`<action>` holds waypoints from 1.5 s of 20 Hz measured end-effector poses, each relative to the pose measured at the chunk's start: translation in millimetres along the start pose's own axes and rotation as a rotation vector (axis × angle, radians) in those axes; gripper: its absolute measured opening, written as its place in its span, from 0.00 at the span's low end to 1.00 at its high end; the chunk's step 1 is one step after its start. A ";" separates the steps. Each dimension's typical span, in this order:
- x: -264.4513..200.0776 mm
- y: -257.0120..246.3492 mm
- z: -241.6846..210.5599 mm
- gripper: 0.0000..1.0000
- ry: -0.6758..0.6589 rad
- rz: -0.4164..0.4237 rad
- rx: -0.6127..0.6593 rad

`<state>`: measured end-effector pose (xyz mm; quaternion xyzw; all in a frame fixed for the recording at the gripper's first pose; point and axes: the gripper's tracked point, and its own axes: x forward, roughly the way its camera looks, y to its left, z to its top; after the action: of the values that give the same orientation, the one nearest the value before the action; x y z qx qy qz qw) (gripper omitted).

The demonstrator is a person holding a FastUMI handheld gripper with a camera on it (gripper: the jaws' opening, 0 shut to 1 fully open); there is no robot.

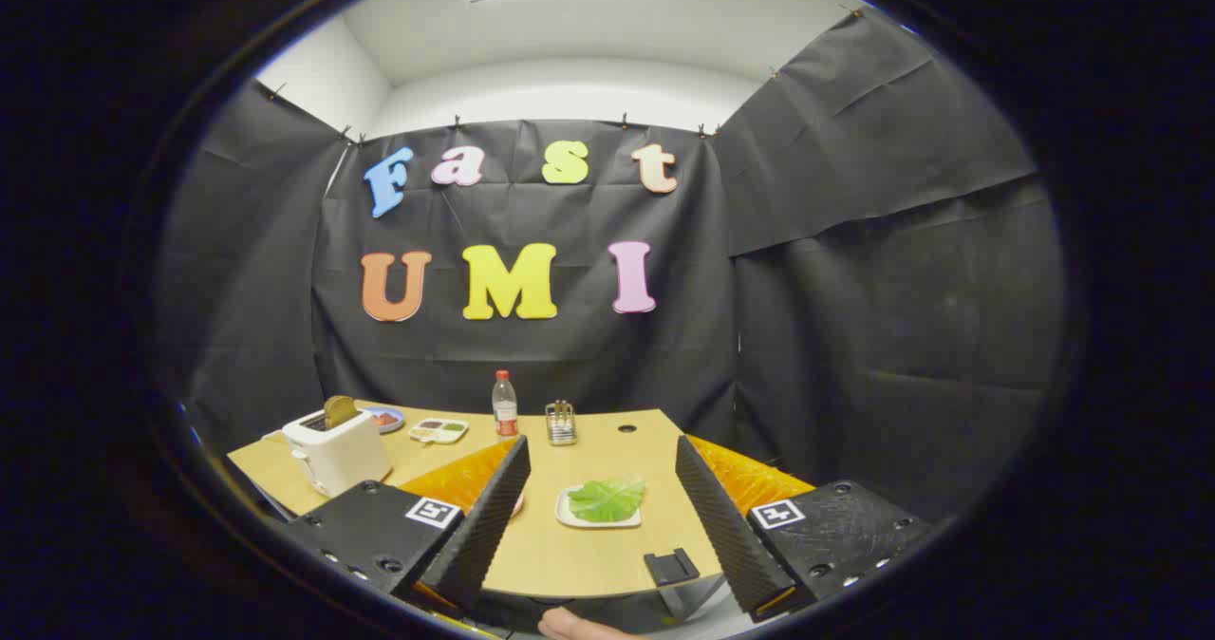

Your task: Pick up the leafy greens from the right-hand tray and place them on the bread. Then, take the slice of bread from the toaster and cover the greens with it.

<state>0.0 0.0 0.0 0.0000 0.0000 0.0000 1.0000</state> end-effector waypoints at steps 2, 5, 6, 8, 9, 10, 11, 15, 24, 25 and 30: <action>-3.8 0.7 3.6 0.95 -0.009 0.005 -0.006; -7.8 1.9 6.3 0.95 -0.015 -0.001 -0.008; -8.2 2.5 6.0 0.95 -0.017 0.000 -0.008; -5.3 3.3 3.9 0.95 -0.010 0.000 -0.011; -3.0 5.0 3.4 0.95 -0.007 0.001 -0.012; -0.4 6.8 2.5 0.95 -0.004 0.005 -0.018; 1.7 8.0 3.0 0.95 -0.001 0.007 -0.025; 18.3 2.4 11.6 0.95 -0.035 -0.016 -0.040; 121.3 4.0 -45.8 0.95 0.079 -0.016 -0.042; 132.7 2.9 -56.1 0.95 0.108 -0.013 -0.026; 191.1 -16.8 -117.4 0.95 0.265 -0.050 0.003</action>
<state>191.1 -16.8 -117.4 0.0015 0.1319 -0.0251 0.9909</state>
